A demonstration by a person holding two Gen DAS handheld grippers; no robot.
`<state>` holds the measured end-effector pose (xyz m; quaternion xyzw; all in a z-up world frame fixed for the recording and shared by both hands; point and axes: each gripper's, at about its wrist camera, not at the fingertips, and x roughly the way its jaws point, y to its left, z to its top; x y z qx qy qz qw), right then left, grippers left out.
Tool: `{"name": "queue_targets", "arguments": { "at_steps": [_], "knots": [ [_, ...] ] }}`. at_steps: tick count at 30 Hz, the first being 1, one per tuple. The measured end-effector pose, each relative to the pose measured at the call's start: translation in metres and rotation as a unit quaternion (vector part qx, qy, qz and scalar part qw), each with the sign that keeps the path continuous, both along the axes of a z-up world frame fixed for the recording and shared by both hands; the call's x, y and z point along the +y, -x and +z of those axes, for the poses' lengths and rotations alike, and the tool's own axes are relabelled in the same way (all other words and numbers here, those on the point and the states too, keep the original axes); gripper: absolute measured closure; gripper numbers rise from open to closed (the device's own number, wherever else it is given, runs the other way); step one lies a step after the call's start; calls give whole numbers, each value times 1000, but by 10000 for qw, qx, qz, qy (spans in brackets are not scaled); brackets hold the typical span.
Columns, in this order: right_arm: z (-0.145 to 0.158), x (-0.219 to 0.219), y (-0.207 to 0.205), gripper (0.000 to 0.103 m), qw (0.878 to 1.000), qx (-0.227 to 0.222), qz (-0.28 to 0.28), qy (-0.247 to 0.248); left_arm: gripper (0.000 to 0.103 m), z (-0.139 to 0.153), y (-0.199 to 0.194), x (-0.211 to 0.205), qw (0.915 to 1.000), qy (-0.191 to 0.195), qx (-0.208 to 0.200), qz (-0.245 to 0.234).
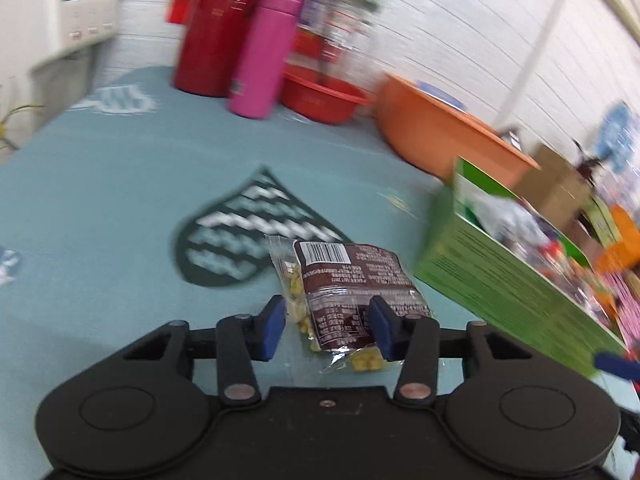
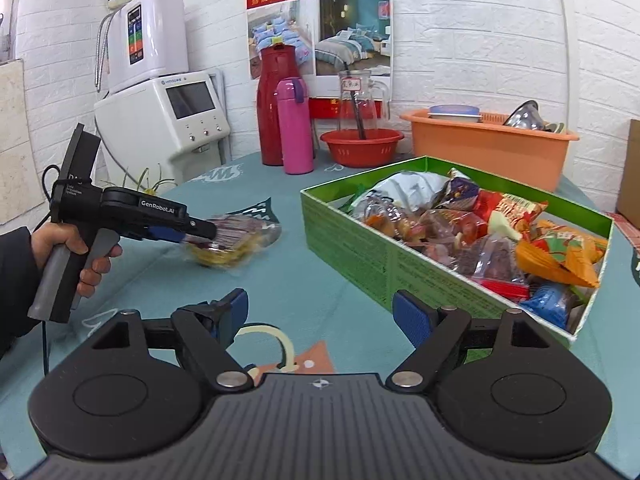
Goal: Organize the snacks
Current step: 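Grasp the clear bag of dark brown wafers with both grippers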
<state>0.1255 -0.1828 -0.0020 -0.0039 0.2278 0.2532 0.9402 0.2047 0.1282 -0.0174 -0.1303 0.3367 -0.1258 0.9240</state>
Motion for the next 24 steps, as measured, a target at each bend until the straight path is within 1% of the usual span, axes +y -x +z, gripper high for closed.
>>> {"name": "queue_targets", "arguments": {
  "at_steps": [2,4,6,7,8,9,10,11,14,18,21,24],
  "knots": [
    [-2,3,1,0,9999,66,76,-35,28,-3,10,-19,9995,-2,-19,-315],
    [-5,4,4,0,9998,121,134,-26,27,-5,22,-33,9981,118,0,-612],
    [-8,5,6,0,9996,192,209,-13,27,-7,33,-43,9940,282,128,-1054],
    [-9,4,7,0,9994,234,244,-15,28,-8,41,-48,9923,319,141,-1192],
    [-10,3,8,0,9993,271,272,-20,27,-8,47,-52,9921,296,126,-1209],
    [-12,2,8,0,9991,304,292,-20,21,-7,54,-54,9928,268,76,-1163],
    [-13,1,7,0,9990,336,304,-18,6,-5,58,-54,9935,269,30,-1103],
    [-15,1,6,0,9988,375,312,-19,0,-3,61,-54,9942,320,12,-1023],
    [-19,1,0,0,9980,567,278,-51,0,1,63,-52,9936,603,47,-956],
    [-21,-2,3,0,9972,684,225,-189,0,3,61,-59,9924,552,87,-1092],
    [-21,-8,6,0,9970,700,230,-255,0,-1,57,-62,9903,718,320,-1145],
    [-23,-13,9,0,9968,740,240,-204,0,-5,64,-53,9882,1071,576,-934]
  ]
}}
